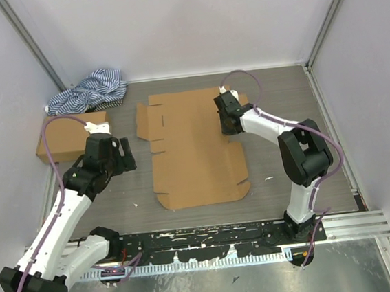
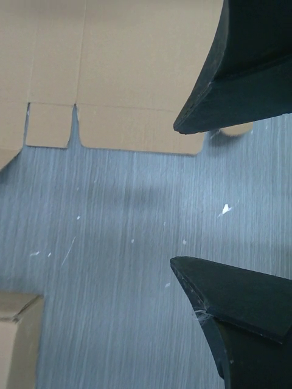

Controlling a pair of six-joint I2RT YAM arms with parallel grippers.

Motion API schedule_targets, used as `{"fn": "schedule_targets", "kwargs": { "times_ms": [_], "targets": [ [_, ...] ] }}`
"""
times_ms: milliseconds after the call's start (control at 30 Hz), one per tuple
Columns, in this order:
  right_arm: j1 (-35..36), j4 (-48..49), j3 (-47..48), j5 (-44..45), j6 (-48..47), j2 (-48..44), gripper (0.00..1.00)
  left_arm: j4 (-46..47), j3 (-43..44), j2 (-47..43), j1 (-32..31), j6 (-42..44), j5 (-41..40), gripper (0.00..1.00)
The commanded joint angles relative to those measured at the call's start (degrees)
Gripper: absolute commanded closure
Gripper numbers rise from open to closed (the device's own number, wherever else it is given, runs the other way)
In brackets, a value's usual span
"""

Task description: Fold the paper box

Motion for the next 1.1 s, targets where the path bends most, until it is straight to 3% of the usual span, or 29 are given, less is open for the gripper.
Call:
{"fn": "schedule_targets", "kwargs": {
  "times_ms": [0,200,400,667,1067],
  "targets": [
    [2.80,-2.70,-1.90,9.04,-1.71,-6.50,0.93,5.23,-1.84,1.04,0.02,-10.39,9.96,0.12],
    [2.98,-3.32,-5.93,6.18,-1.64,-13.80,0.95,21.19,-11.68,3.15,0.02,-18.75,13.93,0.12],
    [2.98,-3.23,-10.83,0.73,-1.01,-20.54,0.97,32.78,-13.64,11.01,0.01,-20.07,17.49,0.12],
    [3.33,-3.66,-16.37,-4.45,0.82,-27.93,0.99,33.60,-8.12,23.16,-0.01,-17.27,19.70,0.12],
    [3.30,-7.43,-13.78,-6.46,0.96,-32.79,0.99,35.49,-8.92,26.46,0.00,-16.18,19.40,0.16]
  ]
}}
